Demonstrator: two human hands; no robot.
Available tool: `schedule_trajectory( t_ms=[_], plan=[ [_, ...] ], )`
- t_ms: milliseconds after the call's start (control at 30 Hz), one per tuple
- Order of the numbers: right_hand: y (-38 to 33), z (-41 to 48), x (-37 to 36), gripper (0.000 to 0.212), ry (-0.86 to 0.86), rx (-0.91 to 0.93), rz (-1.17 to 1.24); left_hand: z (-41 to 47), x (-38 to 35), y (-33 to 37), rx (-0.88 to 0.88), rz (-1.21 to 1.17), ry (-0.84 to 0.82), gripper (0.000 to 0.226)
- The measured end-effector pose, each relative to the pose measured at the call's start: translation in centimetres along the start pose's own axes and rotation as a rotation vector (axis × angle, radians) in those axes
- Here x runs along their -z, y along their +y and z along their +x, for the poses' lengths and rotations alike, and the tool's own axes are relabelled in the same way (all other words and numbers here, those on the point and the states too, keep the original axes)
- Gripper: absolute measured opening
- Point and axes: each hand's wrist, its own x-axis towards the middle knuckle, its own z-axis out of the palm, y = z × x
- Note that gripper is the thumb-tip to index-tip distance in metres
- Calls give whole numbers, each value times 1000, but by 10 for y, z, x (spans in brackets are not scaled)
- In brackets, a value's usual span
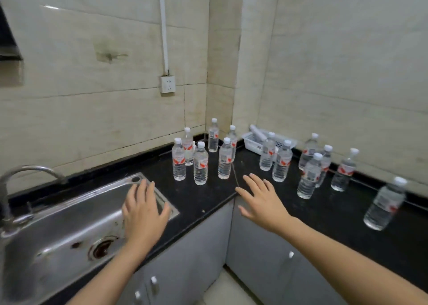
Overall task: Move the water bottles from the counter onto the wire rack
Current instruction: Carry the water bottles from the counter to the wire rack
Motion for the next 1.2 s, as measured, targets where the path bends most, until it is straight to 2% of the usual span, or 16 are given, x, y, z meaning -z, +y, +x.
schedule_trajectory(
  t_ms=[167,267,500,700,800,867,933,1067,1200],
  plan=[
    [48,1,-28,51,-52,-106,5,42,-58,45,-88,-83,-82,62],
    [73,15,-48,41,-29,-153,28,70,-94,68,-81,-125,-95,62],
    [98,55,-120,46,-61,-197,176,100,-179,92,141,-269,-173,61],
    [74,87,-184,46,-306,-284,336,120,-224,75,347,-335,-195,59],
    [50,98,-225,49,-373,-320,497,139,-245,62,429,-354,-183,58],
    [34,101,-249,58,-389,-396,644,150,-260,51,480,-374,-185,58],
    [27,110,-265,56,-475,-483,758,160,-277,40,537,-409,-196,58],
    [34,135,-293,49,-471,-587,830,187,-302,29,616,-470,-253,59],
    [59,167,-314,48,-444,-713,863,224,-322,36,574,-607,-268,70]
  ],
)
